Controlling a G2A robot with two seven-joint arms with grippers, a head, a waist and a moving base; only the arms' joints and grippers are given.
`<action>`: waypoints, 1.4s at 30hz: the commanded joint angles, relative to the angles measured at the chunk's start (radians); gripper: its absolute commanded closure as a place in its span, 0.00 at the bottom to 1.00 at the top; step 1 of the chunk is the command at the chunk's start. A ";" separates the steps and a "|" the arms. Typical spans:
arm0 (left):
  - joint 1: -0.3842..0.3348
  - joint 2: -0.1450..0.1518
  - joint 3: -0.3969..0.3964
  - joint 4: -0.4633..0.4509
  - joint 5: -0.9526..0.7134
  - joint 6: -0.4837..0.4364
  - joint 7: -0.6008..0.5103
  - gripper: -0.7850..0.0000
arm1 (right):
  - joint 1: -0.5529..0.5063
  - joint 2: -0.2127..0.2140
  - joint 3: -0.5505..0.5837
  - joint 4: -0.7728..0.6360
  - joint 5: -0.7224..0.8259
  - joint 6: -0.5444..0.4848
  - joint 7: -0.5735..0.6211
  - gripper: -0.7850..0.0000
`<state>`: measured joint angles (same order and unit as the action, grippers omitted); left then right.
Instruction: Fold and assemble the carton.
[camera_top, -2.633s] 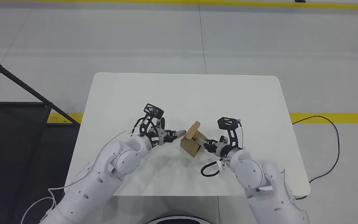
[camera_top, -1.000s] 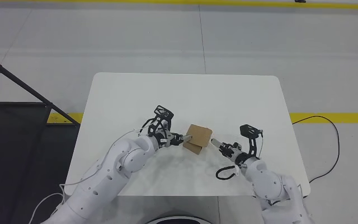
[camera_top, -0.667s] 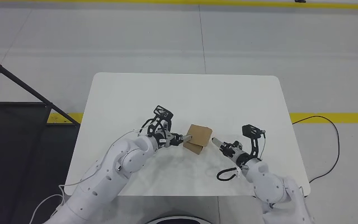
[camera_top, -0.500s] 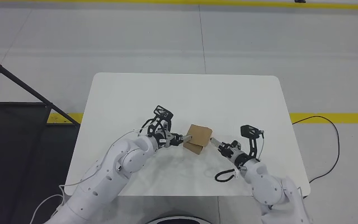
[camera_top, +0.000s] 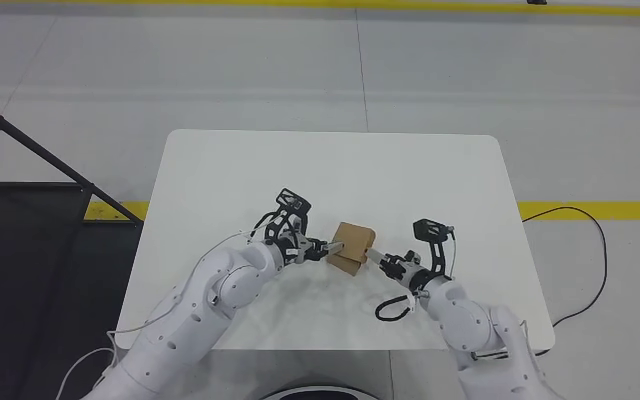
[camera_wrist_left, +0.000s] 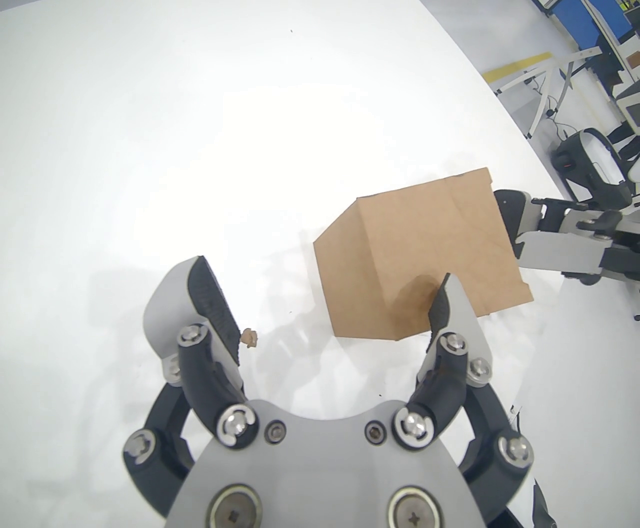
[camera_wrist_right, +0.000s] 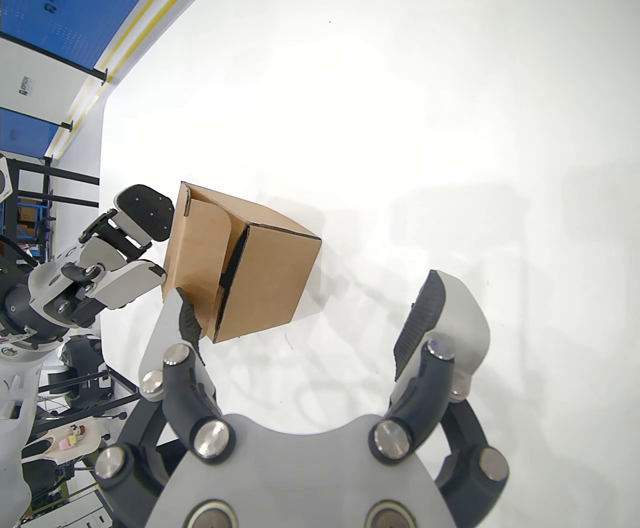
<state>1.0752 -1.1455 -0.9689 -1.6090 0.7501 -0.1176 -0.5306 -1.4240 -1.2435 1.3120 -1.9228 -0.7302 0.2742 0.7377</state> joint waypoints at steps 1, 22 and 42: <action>0.000 -0.001 0.000 0.000 0.000 -0.002 0.000 0.00 | 0.005 0.000 -0.003 0.005 0.000 0.000 0.001 0.00; 0.029 -0.007 -0.052 -0.007 -0.016 0.025 0.008 0.00 | -0.008 0.004 0.015 0.004 0.034 -0.004 -0.035 0.00; 0.018 -0.020 -0.069 0.022 -0.047 0.052 -0.022 0.00 | -0.022 0.005 0.024 -0.025 0.047 0.000 -0.094 0.00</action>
<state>1.0945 -1.1649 -1.0381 -1.5895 0.7033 -0.0649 -0.5508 -1.4419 -1.2379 1.3345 -1.9434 -0.6854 0.2758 0.6545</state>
